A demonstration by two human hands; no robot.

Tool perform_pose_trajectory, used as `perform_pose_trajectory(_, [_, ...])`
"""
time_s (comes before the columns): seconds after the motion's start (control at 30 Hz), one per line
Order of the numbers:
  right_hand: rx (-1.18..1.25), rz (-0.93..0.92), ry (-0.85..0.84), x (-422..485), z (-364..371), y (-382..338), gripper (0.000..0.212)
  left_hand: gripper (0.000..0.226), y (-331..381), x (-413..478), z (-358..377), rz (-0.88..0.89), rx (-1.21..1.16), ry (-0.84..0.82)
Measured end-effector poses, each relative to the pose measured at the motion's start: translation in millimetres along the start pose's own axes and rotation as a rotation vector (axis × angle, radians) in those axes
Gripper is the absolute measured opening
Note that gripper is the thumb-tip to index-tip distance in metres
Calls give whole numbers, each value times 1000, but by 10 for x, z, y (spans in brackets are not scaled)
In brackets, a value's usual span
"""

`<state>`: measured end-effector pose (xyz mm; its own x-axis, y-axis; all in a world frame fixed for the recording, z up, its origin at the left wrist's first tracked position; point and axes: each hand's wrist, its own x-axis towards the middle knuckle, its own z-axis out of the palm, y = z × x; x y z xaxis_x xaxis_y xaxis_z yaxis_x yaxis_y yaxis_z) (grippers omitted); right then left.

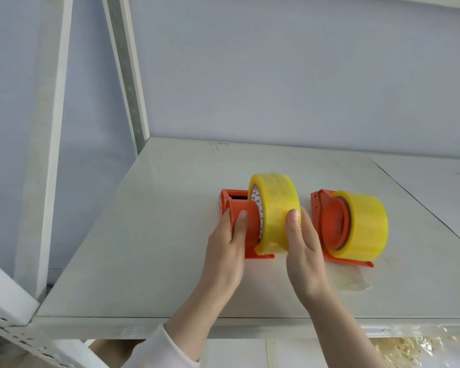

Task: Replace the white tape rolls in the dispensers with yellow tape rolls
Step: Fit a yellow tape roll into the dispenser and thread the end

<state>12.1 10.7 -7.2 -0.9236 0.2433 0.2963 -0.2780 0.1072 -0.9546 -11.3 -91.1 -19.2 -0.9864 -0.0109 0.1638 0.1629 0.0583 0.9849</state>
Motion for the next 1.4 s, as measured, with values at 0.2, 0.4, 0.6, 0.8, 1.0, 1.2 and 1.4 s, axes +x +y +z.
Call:
perform_pose_trajectory(0.2, [-45,-40,14,-24,10,66,34,42,230,187,30,-49,54,98])
perform_pose_trajectory(0.4, [-42,10,44,-2,-43,79,52,42,457,390,49,-115,102,86])
perform_pose_trajectory(0.6, [-36,18,72,1,12,13,55,42,540,473,47,-136,119,83])
perform_pose_trajectory(0.8, [-63,7,73,-116,84,30,29,40,740,584,-22,-224,30,129])
perform_pose_trajectory(1.0, [40,56,111,-6,-43,-91,38,42,705,527,-45,-144,56,75])
perform_pose_trajectory(1.2, [20,53,82,187,17,-377,47,50,642,446,-39,-101,-17,37])
perform_pose_trajectory(1.4, [26,122,24,262,159,-459,39,57,594,393,-22,-65,-90,-3])
